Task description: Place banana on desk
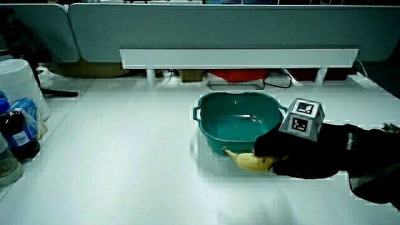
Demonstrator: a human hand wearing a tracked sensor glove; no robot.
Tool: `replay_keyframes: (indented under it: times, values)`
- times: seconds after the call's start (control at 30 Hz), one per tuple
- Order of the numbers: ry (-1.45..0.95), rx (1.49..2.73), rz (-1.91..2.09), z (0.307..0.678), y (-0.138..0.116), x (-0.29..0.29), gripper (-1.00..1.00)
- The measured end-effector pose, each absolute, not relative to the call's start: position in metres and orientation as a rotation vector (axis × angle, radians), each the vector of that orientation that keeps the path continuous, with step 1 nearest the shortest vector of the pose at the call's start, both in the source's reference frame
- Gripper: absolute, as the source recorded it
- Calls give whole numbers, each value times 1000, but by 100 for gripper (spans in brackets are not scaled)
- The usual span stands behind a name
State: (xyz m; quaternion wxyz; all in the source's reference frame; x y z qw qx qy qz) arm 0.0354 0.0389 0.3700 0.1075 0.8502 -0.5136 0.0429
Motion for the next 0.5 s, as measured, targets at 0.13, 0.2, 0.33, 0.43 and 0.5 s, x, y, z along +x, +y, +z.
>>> replay_keyframes:
  times: [0.13, 0.2, 0.33, 0.43, 0.5]
  values:
    - [-1473, 2403, 74, 374, 48, 35, 0]
    - [-1464, 2378, 80, 379, 52, 33, 0]
    - [-1460, 2361, 112, 396, 61, 27, 0]
    - [-1457, 2330, 10, 410, 68, 23, 0]
    - [-1445, 2315, 2, 416, 71, 22, 0]
